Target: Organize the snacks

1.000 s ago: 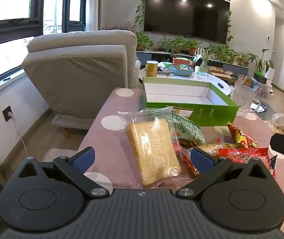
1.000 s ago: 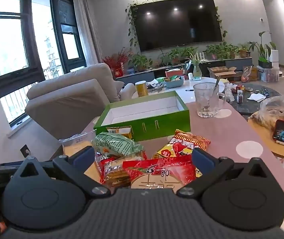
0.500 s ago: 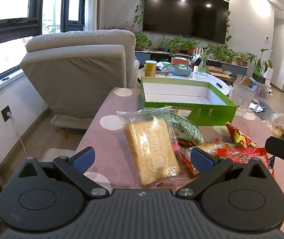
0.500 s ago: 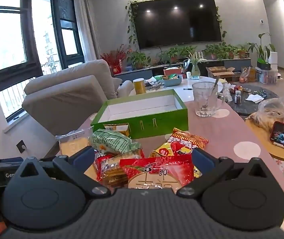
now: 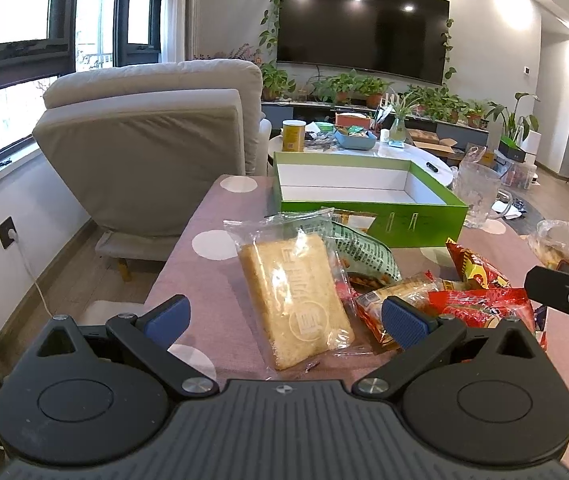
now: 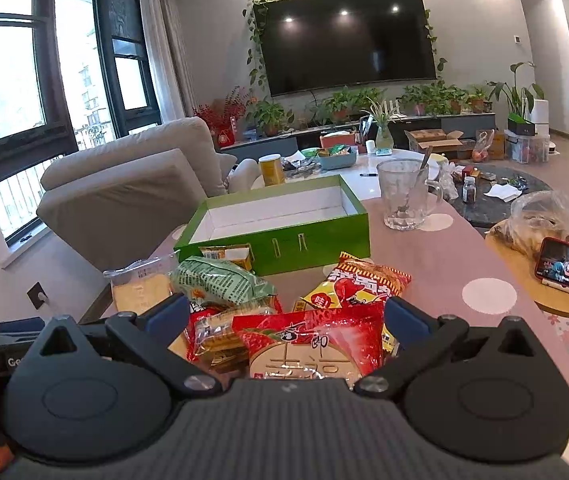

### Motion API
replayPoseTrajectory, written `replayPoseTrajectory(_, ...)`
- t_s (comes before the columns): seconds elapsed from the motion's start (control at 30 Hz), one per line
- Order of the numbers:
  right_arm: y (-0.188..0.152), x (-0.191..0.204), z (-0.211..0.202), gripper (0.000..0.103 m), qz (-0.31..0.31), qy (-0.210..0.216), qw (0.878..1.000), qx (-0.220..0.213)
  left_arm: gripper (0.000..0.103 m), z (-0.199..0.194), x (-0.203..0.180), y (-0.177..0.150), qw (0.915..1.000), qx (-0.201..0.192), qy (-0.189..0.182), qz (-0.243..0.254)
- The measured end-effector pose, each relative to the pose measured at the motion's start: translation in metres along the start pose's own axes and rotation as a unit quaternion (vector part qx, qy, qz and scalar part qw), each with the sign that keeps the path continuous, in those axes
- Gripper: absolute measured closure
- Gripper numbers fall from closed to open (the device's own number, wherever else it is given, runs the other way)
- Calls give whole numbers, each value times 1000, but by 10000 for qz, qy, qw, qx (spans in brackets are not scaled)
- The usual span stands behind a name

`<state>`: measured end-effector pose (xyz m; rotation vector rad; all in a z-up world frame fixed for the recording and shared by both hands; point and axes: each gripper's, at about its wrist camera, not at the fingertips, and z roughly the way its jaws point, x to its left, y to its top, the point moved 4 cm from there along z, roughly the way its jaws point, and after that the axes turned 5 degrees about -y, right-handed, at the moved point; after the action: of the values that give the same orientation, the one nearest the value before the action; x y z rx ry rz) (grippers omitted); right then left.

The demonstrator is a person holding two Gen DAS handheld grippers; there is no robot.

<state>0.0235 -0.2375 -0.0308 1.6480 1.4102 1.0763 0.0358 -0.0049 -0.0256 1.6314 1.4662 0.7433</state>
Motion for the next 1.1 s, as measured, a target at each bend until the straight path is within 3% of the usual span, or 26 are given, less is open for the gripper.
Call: replayPoseTrajectory(1.1,-4,-1,1,38,35,-6,10000,84,1,1,0,-4,10000,31,-29,6)
